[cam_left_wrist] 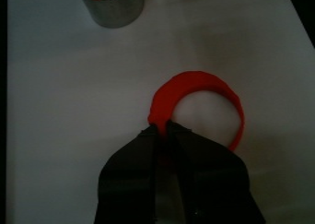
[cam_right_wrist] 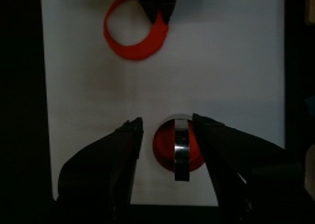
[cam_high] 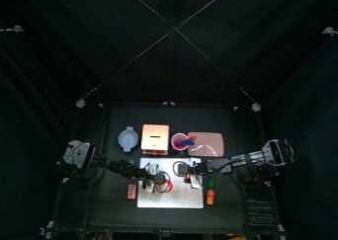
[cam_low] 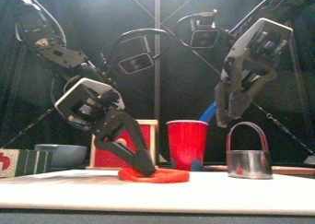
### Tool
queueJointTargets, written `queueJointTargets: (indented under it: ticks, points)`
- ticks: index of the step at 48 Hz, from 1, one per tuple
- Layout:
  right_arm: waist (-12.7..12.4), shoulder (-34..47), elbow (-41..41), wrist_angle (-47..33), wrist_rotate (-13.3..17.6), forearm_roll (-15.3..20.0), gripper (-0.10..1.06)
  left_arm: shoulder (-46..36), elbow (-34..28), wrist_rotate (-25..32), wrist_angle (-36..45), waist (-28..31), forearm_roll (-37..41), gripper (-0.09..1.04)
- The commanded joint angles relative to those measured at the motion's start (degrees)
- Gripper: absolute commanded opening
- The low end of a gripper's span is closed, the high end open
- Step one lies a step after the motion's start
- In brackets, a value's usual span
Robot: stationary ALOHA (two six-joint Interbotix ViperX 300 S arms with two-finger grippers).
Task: Get the cutter from the drawer then cut the dough then place the extra dough in the bowl
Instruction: Place the extra dough in the bowl
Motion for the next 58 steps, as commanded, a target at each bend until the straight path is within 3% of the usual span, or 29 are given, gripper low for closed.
queueJointTargets:
  ticks: [1,16,22,30,45,58]
  points:
    - [-0.18,-0.88,-1.05,-0.62,-0.09,0.18,0.83,-7.12,1.58,-0.09,-0.79,0.70,1.05,0.50]
    - [-0.18,-0.88,-1.05,-1.67,-0.18,-0.09,0.83,-32.70,13.97,-0.09,-0.70,7.12,1.58,0.50]
    - [-0.70,-0.88,-1.05,-2.02,-0.18,-0.26,0.83,-44.21,18.02,0.00,-0.70,11.78,1.76,0.51]
    - [-1.23,-0.88,-1.49,-2.20,-0.35,-0.53,0.83,-57.39,22.76,-0.09,0.88,22.32,4.83,0.51]
    - [-1.41,-0.88,-2.02,-6.24,-0.26,-1.76,0.83,-57.92,28.92,0.00,7.47,43.59,5.45,0.56]
    - [-1.58,-1.49,-2.81,-11.07,-0.35,-1.93,0.83,-55.37,31.99,-0.18,7.21,44.65,6.06,0.64]
